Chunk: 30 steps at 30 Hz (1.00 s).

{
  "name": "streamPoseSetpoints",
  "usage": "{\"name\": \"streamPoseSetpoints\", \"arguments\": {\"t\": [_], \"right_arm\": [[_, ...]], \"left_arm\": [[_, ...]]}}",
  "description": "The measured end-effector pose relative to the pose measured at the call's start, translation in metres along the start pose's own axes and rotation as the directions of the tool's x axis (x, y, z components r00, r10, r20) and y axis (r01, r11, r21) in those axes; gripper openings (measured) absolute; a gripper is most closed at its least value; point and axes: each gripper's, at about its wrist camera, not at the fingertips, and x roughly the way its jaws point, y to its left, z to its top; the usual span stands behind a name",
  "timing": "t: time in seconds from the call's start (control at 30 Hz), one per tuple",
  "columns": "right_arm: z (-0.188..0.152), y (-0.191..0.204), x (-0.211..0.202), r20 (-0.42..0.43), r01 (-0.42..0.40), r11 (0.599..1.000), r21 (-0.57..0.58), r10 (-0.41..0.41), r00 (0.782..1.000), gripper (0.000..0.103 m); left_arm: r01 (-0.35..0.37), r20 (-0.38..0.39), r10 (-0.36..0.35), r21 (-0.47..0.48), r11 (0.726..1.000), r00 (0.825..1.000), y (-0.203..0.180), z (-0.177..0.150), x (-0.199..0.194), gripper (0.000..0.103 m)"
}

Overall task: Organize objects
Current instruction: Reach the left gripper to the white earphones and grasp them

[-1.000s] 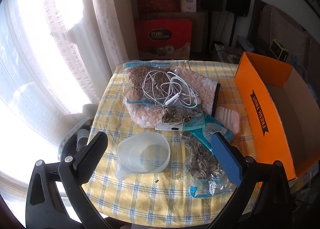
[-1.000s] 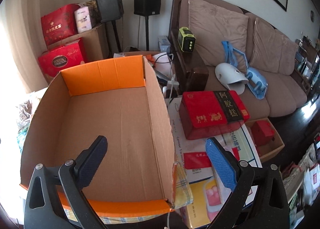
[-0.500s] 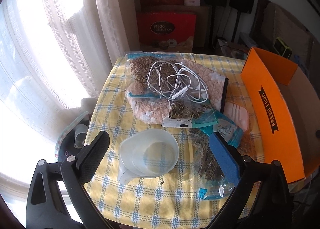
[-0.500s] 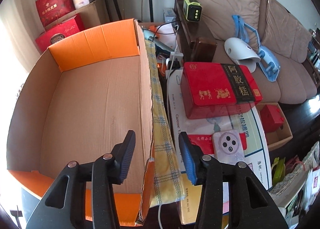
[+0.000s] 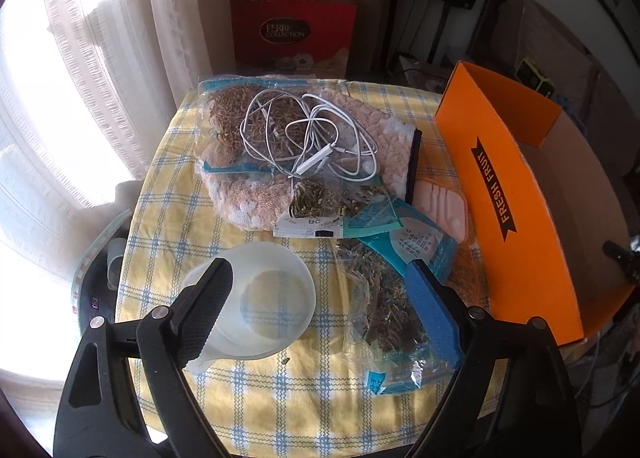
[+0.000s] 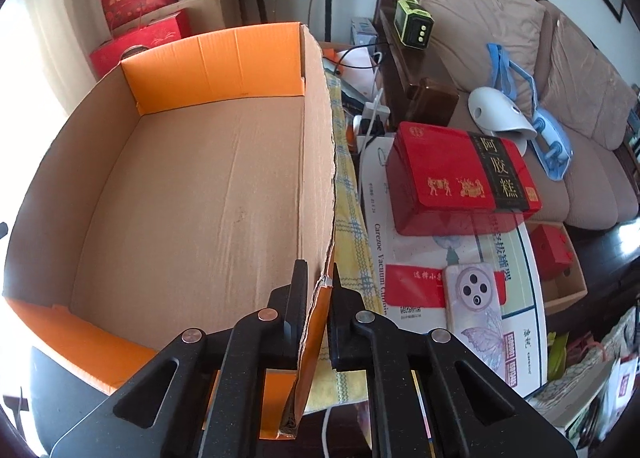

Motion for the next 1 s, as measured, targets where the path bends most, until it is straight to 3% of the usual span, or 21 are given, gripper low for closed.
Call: {"name": "streamPoseSetpoints", "arguments": {"t": [0.27,0.6,0.8,0.83,0.9,0.97,1.0], "right_arm": [[-0.001,0.003,0.001,0.056,-0.001,0.996,-0.087,0.006,0.998,0.007],[-0.001,0.008,0.001,0.035,-0.001,0.994,-0.113,0.005,0.999,0.006],[-0.001,0.011,0.001,0.034,-0.002,0.993,-0.119,0.006,0.999,0.006],[-0.001,0.010,0.001,0.034,-0.002,0.993,-0.117,0.006,0.999,0.006],[-0.001,0.010,0.001,0.034,-0.002,0.993,-0.119,0.006,0.999,0.007],[-0.001,0.009,0.001,0.031,-0.007,0.993,-0.115,0.010,0.999,0.006],[-0.001,0.008,0.002,0.029,-0.010,0.994,-0.111,0.013,0.999,0.006]], "left_arm": [[0.001,0.020,0.001,-0.085,0.996,1.000,0.022,0.017,-0.001,0.087],[-0.058,0.039,0.060,-0.050,0.997,0.997,0.014,0.061,0.006,0.087],[-0.085,-0.018,0.084,-0.021,0.996,0.996,-0.001,0.093,0.036,0.086],[-0.087,-0.034,0.087,-0.017,0.996,0.996,-0.001,0.094,0.042,0.083],[-0.089,-0.069,0.088,-0.008,0.996,0.994,-0.004,0.095,0.051,0.064],[-0.094,-0.108,0.093,0.001,0.996,0.990,-0.006,0.096,0.061,0.037],[-0.097,-0.117,0.097,0.002,0.995,0.988,-0.006,0.096,0.064,0.030]]}}
